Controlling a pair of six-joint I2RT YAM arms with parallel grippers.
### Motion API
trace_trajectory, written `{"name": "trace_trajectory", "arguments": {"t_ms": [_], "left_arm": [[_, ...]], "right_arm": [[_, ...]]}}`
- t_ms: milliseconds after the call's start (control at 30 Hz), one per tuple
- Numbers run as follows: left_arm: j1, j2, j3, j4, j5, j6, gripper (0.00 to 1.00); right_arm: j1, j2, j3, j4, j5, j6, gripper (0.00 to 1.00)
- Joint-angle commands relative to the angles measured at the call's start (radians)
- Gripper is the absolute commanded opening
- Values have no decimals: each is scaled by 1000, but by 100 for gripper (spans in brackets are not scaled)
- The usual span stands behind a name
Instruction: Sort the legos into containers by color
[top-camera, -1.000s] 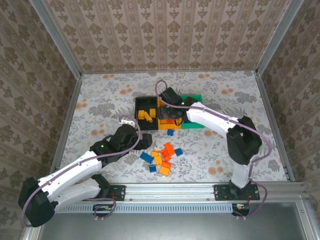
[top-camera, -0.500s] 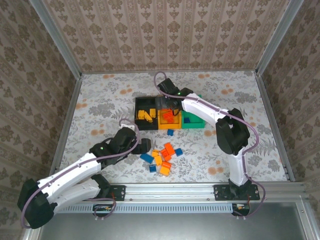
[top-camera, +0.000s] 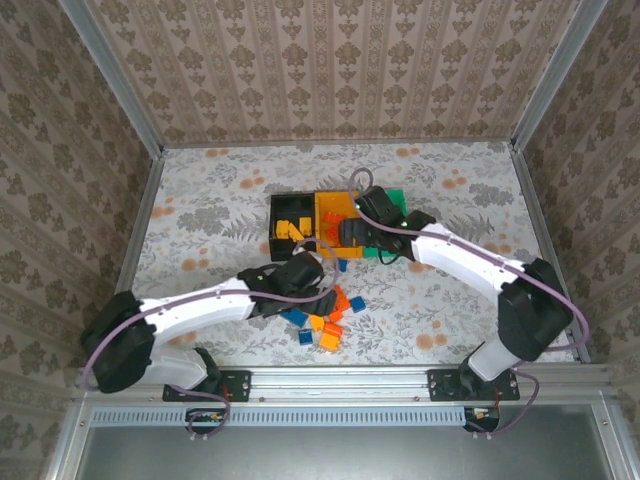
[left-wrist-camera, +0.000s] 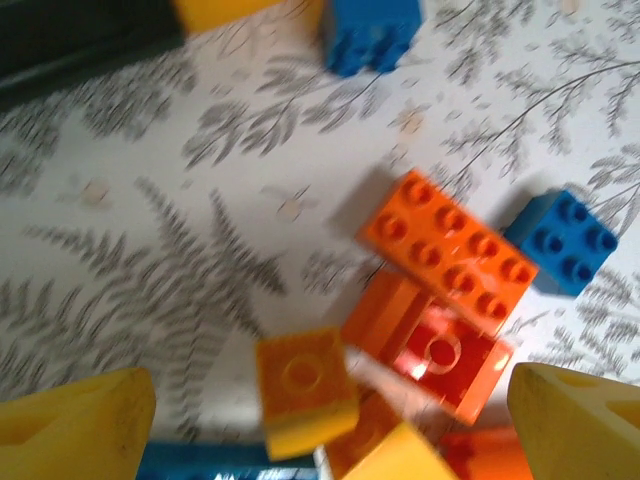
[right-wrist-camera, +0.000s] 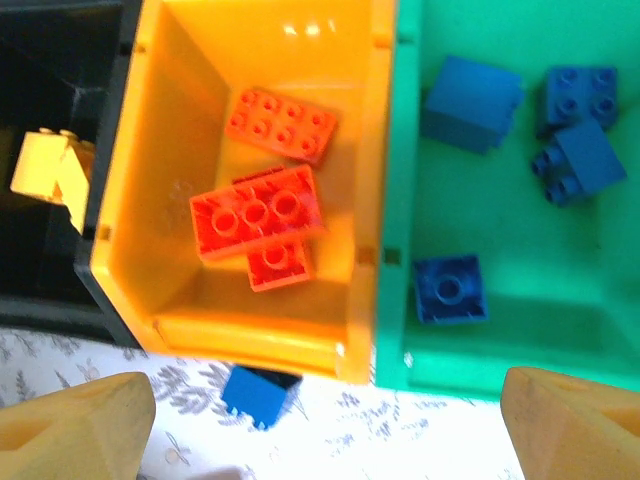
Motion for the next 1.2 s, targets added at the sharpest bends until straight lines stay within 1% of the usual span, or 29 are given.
{"name": "trace_trajectory", "arguments": {"t_ms": [0, 167, 300, 500, 633, 833, 967, 1133, 1167], "left_arm": [[-15, 82, 57, 87, -38, 86, 91], [-52, 201, 151, 125, 16, 146, 89], [-85, 283, 226, 112, 49, 230, 87], [-126, 367, 310, 65, 31, 364, 78], [-139, 413, 331, 29, 17, 392, 72], [-165, 468, 337, 22, -11, 403, 67], [-166, 497, 340, 14, -29, 405, 59], [-173, 504, 332, 25, -15, 415, 43], [-176, 503, 330, 24, -14, 416, 41]], "right_arm": [[-3, -88, -56, 25, 10, 34, 91], [-14, -196, -144, 13, 23, 46, 92], [-52, -265, -214, 18, 9, 61, 92], [-113, -336, -271, 21, -18, 69, 92], [-143, -360, -278, 15, -32, 63, 92], [-184, -392, -269, 5, -37, 54, 92], [-216, -421, -256, -9, -48, 47, 92], [-241, -448, -246, -21, -49, 40, 93], [-245, -448, -245, -23, -48, 40, 93]]}}
